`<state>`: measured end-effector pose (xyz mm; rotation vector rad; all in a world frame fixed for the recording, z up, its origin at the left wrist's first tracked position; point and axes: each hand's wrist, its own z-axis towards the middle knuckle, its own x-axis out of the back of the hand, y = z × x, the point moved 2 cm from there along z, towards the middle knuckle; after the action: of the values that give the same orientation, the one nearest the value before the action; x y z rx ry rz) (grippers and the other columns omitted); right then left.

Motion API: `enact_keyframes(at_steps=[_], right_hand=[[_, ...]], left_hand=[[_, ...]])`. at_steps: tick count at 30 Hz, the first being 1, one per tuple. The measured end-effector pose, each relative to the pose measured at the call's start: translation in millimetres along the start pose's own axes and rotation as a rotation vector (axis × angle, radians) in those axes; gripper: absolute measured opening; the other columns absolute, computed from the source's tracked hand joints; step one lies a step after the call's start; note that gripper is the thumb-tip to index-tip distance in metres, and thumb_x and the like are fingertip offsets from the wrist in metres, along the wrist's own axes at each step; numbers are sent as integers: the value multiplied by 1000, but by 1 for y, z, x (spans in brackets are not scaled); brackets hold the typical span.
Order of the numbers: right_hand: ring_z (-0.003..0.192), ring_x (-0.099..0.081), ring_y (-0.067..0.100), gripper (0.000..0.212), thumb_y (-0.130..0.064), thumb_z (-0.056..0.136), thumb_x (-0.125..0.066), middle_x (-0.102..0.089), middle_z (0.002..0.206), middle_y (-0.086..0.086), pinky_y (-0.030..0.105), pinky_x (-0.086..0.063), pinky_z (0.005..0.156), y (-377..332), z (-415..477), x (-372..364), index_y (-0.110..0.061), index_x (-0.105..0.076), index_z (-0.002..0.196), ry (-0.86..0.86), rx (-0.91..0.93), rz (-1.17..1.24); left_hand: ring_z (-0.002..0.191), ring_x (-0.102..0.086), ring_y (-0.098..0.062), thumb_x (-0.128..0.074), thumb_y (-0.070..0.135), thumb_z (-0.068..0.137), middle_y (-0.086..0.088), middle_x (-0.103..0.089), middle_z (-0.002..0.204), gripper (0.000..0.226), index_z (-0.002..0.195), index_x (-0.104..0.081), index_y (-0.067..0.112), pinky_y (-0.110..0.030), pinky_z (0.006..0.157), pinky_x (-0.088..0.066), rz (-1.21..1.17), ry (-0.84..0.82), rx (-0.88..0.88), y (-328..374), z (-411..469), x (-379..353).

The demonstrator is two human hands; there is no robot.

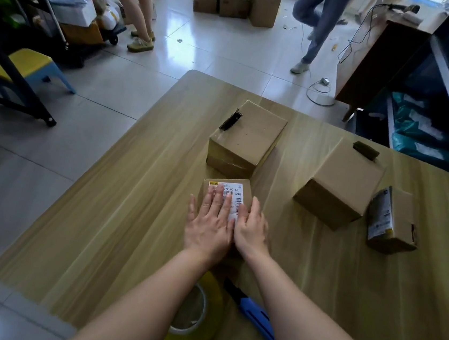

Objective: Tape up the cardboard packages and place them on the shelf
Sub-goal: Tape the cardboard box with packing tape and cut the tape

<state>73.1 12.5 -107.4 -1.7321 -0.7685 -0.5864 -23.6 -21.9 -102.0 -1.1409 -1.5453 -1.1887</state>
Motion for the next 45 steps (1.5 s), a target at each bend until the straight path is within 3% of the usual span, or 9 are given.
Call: enact_keyframes(at_steps=[5,17,23,28,31,35,37,40,45], right_hand=[[121,-54,30,57,-45,104,-25,-49,144,9,40,-45,91,5,-2,-4,-18,-21,154,81,62,-152],[114,-57,35,53,-47,102,-27,-54,132,14,42,-45,86,4,-4,0,-13,-31,143,48,38,-230],[124,-52,32,59,-52,102,-29,-52,139,11,40,-40,97,5,-1,7,-15,-31,148,-63,-79,3],[105,-58,29,50,-58,98,-36,-60,112,9,37,-44,88,5,-2,20,-11,-46,113,33,-180,234],[90,-63,26,60,-70,92,-36,-65,95,4,42,-50,83,4,0,36,-13,-55,97,57,-176,358],[82,-65,21,48,-56,97,-45,-69,85,6,30,-52,73,-2,-1,61,-15,-67,85,63,-184,692],[78,-61,15,40,-49,92,-54,-67,82,2,20,-49,59,-8,-6,70,-13,-70,91,13,-97,806],[83,-57,13,35,-52,83,-60,-65,85,-5,24,-46,65,-11,-12,72,-20,-72,92,-44,10,668],[74,-60,23,65,-66,93,-41,-63,70,5,35,-47,67,-10,-5,78,-15,-62,60,163,-46,296]], left_hand=[[134,37,-17,24,45,78,2,31,150,69,143,22,22,-50,112,20,14,25,-10,-1,2,-8],[142,32,-22,22,54,76,-5,35,153,73,143,23,27,-54,114,17,-44,-32,111,-5,0,-7],[147,18,-24,-34,48,99,-1,34,155,74,151,15,26,-42,121,-3,-440,-51,87,-13,-1,-2],[145,-19,-28,-46,38,98,-10,-11,159,68,152,-7,26,-48,116,-24,-910,38,267,-16,-3,8],[111,-59,-21,-43,48,96,-9,-54,132,38,129,-34,32,-45,93,-51,-1150,55,291,-20,0,31],[87,-60,-12,-27,65,94,1,-62,113,56,124,-54,27,-28,62,-47,-1262,-81,393,-27,7,62],[101,-58,-19,-22,82,80,-6,-50,135,80,128,-56,28,-32,71,-49,-1247,-126,480,-30,8,70],[129,-43,-35,-19,97,49,-14,-28,154,127,145,-41,17,-46,99,-39,-1229,-200,594,-26,5,80],[134,-38,-39,-10,80,80,-18,-45,144,96,137,-50,13,-51,114,-24,-1177,-271,490,-9,1,88]])
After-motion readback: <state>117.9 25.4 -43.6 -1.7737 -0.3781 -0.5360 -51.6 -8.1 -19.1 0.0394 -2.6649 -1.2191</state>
